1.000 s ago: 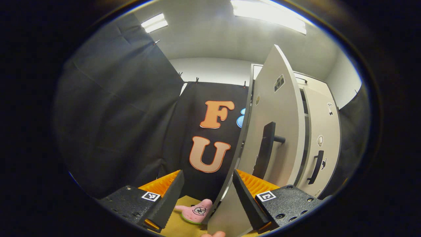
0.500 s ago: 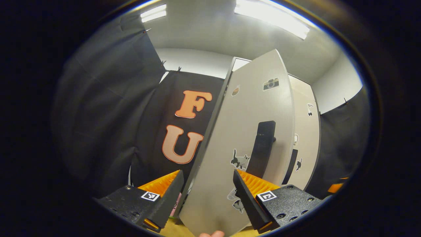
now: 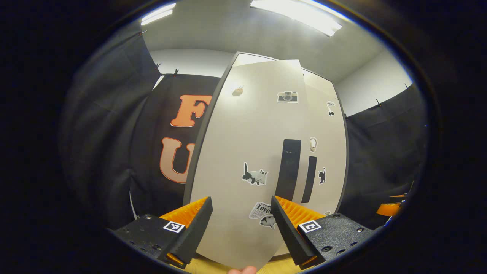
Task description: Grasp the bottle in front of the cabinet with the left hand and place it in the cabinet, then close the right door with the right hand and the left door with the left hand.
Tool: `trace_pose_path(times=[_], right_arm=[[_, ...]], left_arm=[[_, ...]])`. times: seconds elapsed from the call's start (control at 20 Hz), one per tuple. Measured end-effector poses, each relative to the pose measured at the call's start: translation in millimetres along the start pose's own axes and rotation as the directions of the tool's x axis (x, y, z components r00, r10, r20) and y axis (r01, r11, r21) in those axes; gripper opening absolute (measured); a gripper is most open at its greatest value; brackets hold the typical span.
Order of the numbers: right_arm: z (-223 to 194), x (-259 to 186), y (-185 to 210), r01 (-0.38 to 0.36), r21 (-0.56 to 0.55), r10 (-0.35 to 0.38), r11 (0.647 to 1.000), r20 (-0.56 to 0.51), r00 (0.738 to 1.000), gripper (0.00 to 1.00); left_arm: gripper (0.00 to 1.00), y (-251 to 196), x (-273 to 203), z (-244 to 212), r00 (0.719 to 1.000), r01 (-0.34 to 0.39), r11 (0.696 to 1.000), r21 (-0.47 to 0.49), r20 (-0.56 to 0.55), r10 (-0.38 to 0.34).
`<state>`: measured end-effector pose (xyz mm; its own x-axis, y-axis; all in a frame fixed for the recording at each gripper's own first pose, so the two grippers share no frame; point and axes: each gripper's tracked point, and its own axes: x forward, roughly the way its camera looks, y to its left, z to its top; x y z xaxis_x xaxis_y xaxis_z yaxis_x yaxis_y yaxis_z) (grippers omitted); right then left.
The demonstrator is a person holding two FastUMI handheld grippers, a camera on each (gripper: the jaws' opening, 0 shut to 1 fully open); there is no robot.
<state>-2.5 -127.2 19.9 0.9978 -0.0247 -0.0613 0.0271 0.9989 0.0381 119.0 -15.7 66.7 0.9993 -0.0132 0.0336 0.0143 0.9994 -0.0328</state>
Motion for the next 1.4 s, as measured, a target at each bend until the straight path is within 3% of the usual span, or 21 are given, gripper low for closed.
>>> trace_pose_path(times=[0.15, 0.3, 0.5, 0.65, 0.85, 1.15, 1.4], right_arm=[[-3, -3, -4, 0.005, 0.003, -0.005, 1.0, -0.009, 1.0, 0.96], [-7, -4, -8, 0.014, 0.01, -0.014, 1.0, -0.02, 1.0, 0.96], [-10, -4, -17, 0.031, 0.017, -0.03, 0.999, -0.03, 0.999, 0.96], [-10, -3, -22, 0.036, 0.026, -0.035, 0.999, -0.032, 0.999, 0.96], [-11, 1, -29, 0.055, 0.026, -0.054, 0.998, -0.034, 0.998, 0.96], [-11, -1, -32, 0.056, 0.02, -0.055, 0.998, -0.037, 0.998, 0.96], [-14, -3, -26, 0.034, 0.021, -0.034, 0.999, -0.037, 0.999, 0.96]], left_arm=[[0.9, -11, 17, -6, 1.0, 0.012, 0.999, 0.032, -0.009, -0.011], [0.97, -8, 23, -6, 0.999, -0.038, 0.998, 0.048, 0.0, 0.038], [0.94, -7, 32, -10, 0.998, -0.056, 0.998, 0.025, -0.018, 0.056], [0.94, 8, 48, -24, 0.99, -0.121, 0.991, 0.062, -0.061, 0.125], [0.94, 5, 57, -31, 0.992, -0.107, 0.994, 0.018, -0.062, 0.108], [0.93, 1, 68, -35, 0.993, -0.099, 0.995, 0.024, -0.062, 0.1], [0.94, -12, 44, -19, 0.998, -0.05, 0.998, -0.028, -0.04, 0.049]])
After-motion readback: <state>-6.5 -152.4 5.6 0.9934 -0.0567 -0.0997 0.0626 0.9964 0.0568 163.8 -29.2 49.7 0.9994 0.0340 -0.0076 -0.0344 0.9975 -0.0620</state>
